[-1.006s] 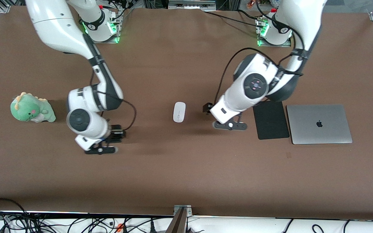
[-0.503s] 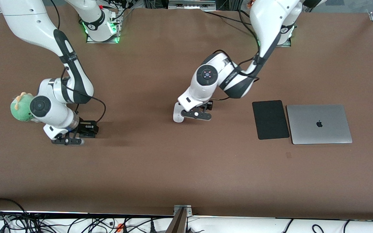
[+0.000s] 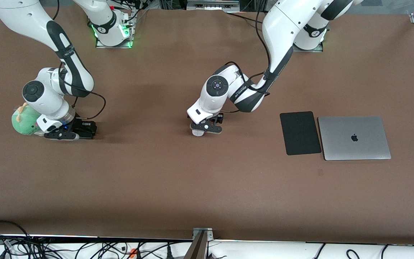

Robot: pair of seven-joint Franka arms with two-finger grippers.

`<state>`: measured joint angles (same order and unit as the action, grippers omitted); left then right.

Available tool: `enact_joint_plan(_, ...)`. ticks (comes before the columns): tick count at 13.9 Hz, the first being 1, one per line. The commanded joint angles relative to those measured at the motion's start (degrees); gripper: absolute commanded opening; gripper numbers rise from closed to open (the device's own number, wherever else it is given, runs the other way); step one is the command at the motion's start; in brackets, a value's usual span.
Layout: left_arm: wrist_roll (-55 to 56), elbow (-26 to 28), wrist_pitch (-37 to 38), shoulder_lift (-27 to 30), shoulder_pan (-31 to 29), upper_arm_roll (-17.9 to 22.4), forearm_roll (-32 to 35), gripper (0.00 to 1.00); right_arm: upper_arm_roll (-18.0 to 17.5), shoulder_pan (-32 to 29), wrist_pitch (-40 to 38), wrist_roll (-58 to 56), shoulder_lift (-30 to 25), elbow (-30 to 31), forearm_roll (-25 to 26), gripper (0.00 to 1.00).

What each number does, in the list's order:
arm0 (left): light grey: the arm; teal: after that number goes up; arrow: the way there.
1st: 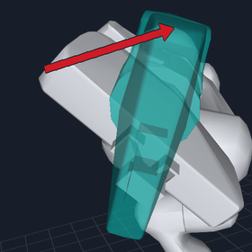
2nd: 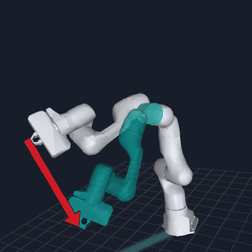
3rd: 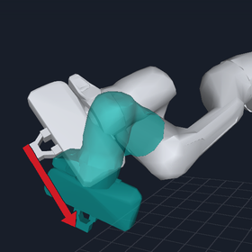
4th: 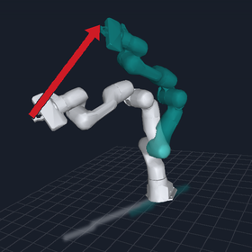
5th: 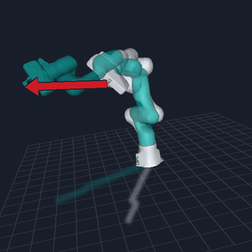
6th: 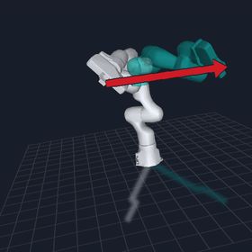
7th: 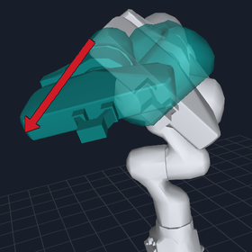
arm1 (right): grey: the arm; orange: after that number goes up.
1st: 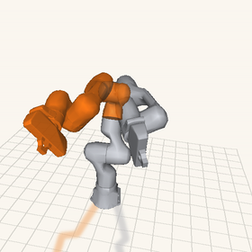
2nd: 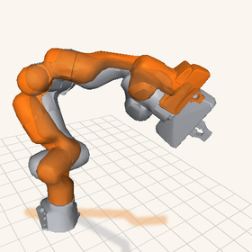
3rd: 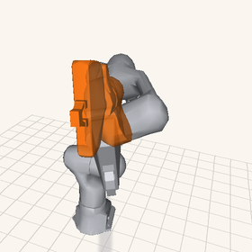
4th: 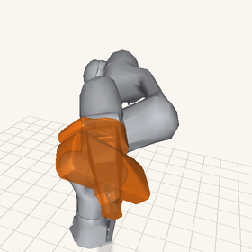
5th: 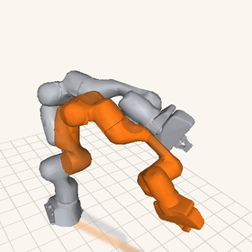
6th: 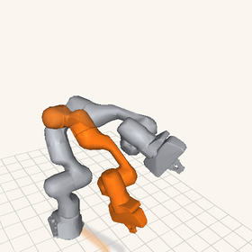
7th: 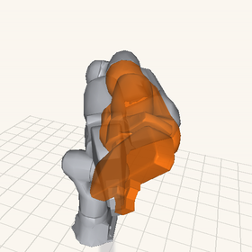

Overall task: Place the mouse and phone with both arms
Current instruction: 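Grasp the white mouse with the left gripper while the right gripper lowers the phone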

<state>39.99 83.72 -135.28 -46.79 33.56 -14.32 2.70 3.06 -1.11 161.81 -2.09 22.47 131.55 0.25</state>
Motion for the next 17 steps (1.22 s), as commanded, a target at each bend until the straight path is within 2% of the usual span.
enact_joint_plan(1,3.6,-5.6,0.6,-4.1,6.2,4.8,1.6,1.0,-0.9,-1.7,4.6,-2.4,0.3,2.4,-0.8,0.49)
enact_joint_plan(3,3.7,-5.6,0.6,-4.5,9.9,8.9,1.5,1.0,-0.9,-1.8,5.1,-2.5,0.6,2.4,-0.8,0.49)
enact_joint_plan(6,3.8,-5.5,0.6,-4.6,9.9,9.0,1.4,1.0,-0.9,-2.3,5.9,-4.0,1.4,2.3,-0.7,0.52)
enact_joint_plan(8,4.0,-5.5,0.5,-5.7,10.3,9.1,1.5,1.0,-0.9,-2.3,6.2,-4.1,2.2,2.0,-0.6,0.72)
enact_joint_plan(9,4.2,-5.5,0.4,-5.9,10.3,9.1,1.5,1.0,-0.9,-2.4,6.2,-4.2,2.2,1.9,-0.5,0.91)
enact_joint_plan(10,4.2,-5.5,-0.1,-5.9,10.3,9.1,1.5,1.0,-0.9,-2.3,6.1,-4.9,2.2,1.7,-0.5,1.0)
enact_joint_plan(11,4.2,-5.5,-0.8,-5.9,10.3,9.1,1.6,1.0,-0.9,-2.3,5.8,-4.9,2.1,1.5,-0.5,1.0)
enact_joint_plan(12,4.2,-5.4,-0.8,-5.9,10.3,9.1,1.6,0.93,-1.0,-2.2,5.6,-4.9,1.8,1.4,-0.6,1.0)
enact_joint_plan(15,3.6,-5.5,-0.8,-5.5,9.9,9.1,1.6,0.56,-1.3,-2.1,2.8,-4.8,0.8,-0.4,-0.6,1.0)
enact_joint_plan(17,3.3,-5.5,-0.7,-5.2,9.3,9.2,1.7,0.32,-1.6,-2.1,-7.0,-4.8,0.0,-5.5,-0.6,1.0)
